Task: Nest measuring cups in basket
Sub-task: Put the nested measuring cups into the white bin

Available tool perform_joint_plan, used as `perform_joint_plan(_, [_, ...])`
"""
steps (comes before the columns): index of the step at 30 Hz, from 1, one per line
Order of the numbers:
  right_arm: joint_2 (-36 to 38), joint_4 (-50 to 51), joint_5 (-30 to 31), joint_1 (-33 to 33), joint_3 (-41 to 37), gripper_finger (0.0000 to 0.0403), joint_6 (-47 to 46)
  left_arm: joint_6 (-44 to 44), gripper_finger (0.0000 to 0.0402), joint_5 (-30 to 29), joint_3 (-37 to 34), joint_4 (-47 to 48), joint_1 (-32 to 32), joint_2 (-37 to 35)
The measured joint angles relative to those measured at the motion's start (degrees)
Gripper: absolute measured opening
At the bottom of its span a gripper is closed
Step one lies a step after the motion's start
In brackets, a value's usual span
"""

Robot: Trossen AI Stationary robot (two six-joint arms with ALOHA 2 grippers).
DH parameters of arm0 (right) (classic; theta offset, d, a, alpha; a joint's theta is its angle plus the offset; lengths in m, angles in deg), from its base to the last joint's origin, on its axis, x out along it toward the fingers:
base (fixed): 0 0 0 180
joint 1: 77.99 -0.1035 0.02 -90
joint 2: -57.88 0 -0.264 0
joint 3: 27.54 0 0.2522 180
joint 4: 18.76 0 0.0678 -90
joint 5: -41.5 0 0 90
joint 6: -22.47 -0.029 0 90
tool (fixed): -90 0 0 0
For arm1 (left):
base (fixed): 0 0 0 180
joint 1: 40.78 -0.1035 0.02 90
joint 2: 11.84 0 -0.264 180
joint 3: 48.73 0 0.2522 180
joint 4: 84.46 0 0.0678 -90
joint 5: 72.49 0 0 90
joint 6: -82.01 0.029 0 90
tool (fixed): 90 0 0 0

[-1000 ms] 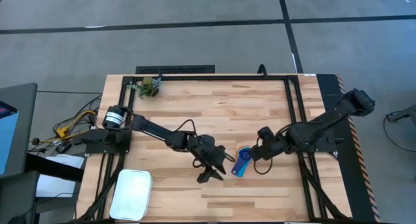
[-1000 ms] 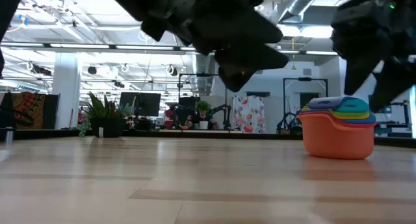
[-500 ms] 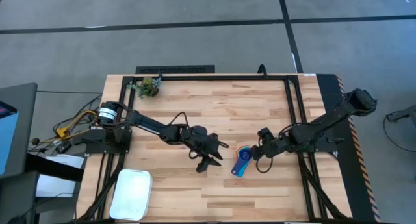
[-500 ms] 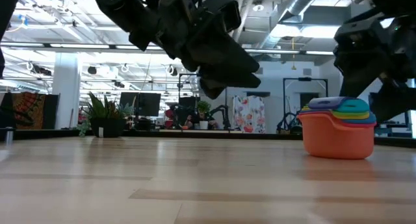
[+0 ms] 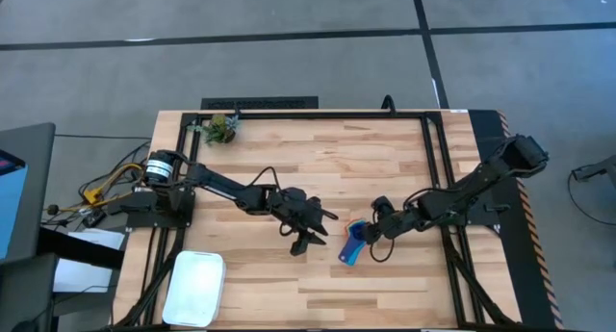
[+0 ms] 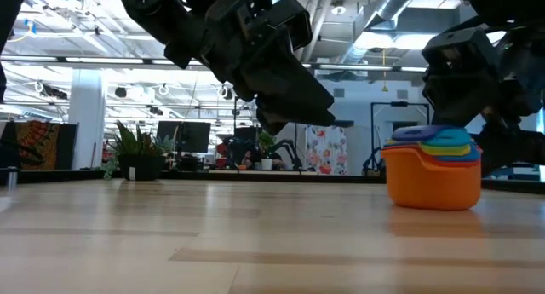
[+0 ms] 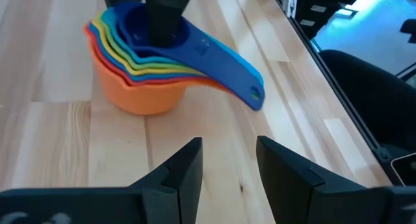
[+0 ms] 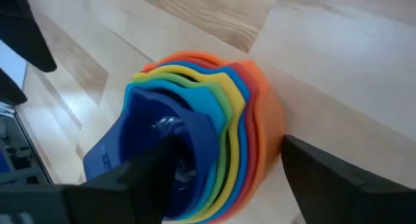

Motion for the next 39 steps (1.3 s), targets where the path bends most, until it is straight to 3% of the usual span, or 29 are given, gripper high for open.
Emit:
perform_joint_plan(14, [-0.8,-0.7,-0.1,0.0,0.0,0.0164,-0.5,0.0,0.0132,-1.1,0.0,1.1,0.0,0.0])
perform_joint_plan(20, [-0.8,-1.1,0.0,0.0,0.0,0.0125,-1.0,0.0,0.0132,-1.7,0.0,1.2,0.0,0.0])
perform_joint_plan(31, [-0.9,-1.6,-0.1,0.0,0.1,0.0104,-0.9,0.0,0.0132,-3.8,0.0,3.6,0.0,0.1])
perform_joint_plan(39, [-1.2,0.2,-0.4,0.0,4.0,0.0102,4.9,0.7,0.0132,-5.4,0.0,7.6,-0.9,-2.6])
